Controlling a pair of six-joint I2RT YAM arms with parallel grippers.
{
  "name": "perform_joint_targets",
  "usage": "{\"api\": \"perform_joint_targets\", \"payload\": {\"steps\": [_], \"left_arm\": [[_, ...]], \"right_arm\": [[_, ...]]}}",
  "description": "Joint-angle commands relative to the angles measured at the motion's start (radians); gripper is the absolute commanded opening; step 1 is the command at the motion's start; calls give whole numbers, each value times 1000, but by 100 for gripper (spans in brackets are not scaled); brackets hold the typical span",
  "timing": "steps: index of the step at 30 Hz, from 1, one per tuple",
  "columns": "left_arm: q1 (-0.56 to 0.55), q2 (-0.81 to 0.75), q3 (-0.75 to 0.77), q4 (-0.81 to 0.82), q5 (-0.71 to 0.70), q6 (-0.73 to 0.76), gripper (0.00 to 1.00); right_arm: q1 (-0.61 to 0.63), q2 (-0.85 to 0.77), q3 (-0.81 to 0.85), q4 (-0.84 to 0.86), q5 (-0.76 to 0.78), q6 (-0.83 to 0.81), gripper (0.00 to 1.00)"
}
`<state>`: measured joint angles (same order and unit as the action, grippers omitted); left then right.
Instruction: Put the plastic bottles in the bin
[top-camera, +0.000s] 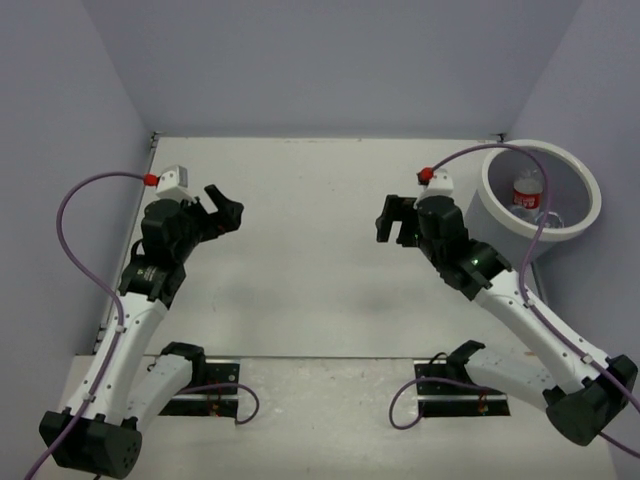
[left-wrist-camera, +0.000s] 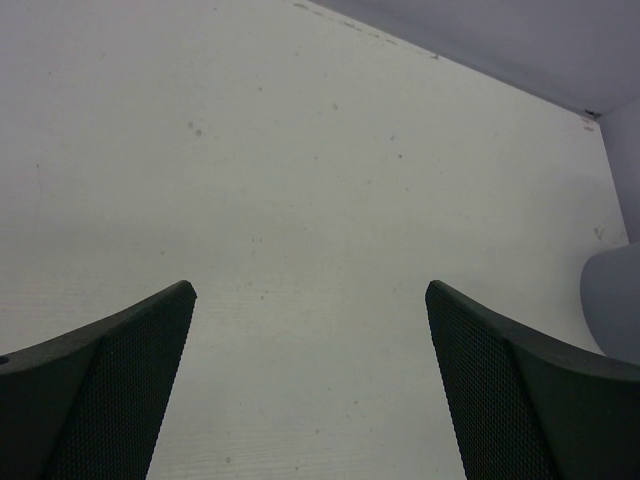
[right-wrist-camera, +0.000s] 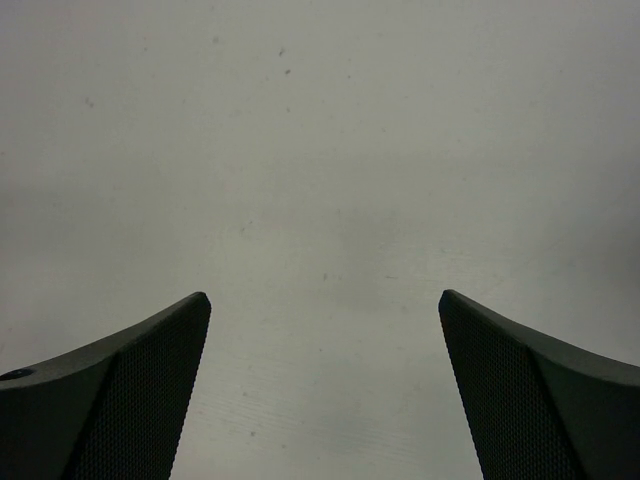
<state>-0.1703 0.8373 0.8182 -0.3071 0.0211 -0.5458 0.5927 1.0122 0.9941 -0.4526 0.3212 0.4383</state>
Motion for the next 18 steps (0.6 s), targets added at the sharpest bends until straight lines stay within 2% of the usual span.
{"api": "perform_joint_targets", "payload": {"steps": [1, 4, 6, 18], "left_arm": [[6, -22, -23, -1, -20, 9, 100], [6, -47, -58, 0, -65, -6, 100], [6, -53, -77, 3, -85, -6, 100], [6, -80, -154, 59, -58, -27, 100]], "right_arm": [[44, -37, -104, 209, 24, 102, 99], [66, -78, -276, 342, -24, 178, 99], [76, -105, -334, 404, -33, 196, 99], [88, -164, -408, 404, -36, 258, 99]]}}
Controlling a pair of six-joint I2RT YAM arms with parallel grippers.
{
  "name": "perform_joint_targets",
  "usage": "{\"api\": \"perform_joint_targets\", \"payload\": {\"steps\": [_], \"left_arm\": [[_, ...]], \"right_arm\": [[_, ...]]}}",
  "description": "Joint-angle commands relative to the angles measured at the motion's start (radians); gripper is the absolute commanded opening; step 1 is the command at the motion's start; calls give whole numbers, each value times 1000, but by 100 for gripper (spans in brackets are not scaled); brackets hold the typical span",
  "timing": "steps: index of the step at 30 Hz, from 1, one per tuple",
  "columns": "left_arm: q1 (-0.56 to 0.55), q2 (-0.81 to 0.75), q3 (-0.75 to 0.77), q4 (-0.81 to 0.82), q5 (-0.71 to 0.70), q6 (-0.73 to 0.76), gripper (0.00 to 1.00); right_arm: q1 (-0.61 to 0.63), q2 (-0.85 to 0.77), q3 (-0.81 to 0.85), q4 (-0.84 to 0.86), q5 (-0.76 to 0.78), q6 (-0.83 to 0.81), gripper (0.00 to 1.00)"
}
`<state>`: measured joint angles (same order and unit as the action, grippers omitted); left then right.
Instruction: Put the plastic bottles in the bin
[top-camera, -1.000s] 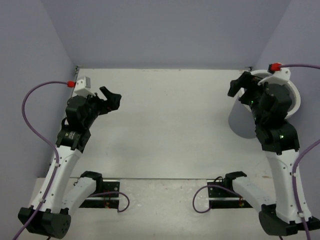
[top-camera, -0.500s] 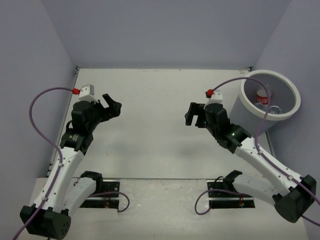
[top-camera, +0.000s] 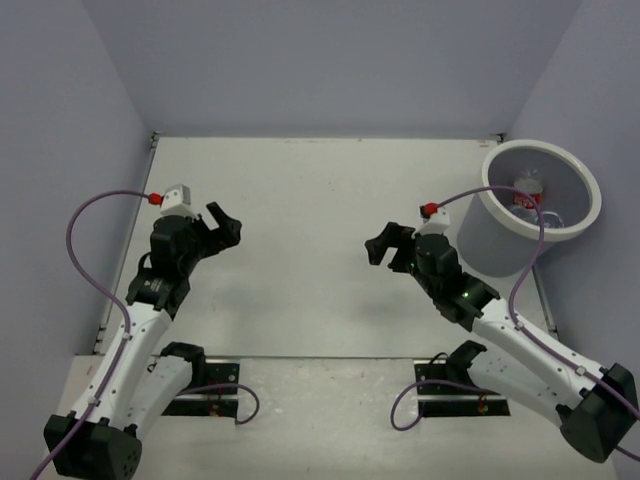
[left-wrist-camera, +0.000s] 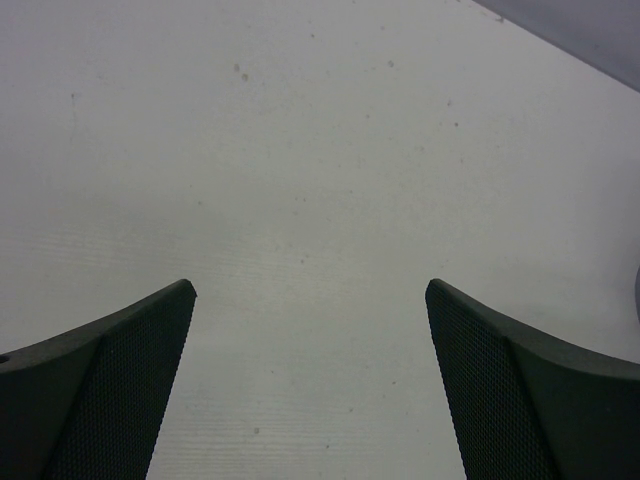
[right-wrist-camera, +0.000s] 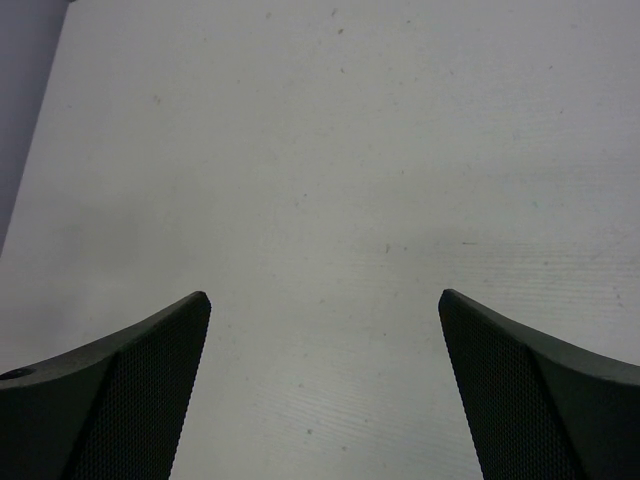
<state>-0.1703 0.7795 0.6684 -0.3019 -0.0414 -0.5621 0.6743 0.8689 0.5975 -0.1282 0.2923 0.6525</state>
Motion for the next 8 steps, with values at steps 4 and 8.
{"api": "perform_joint_targets", "payload": {"steps": [4, 8], "left_arm": [[6, -35, -10, 58, 10, -16, 100], [6, -40, -13, 58, 17, -14, 100]], "right_arm": [[7, -14, -22, 101, 2, 54, 99], [7, -13, -23, 103, 6, 61, 99]]}}
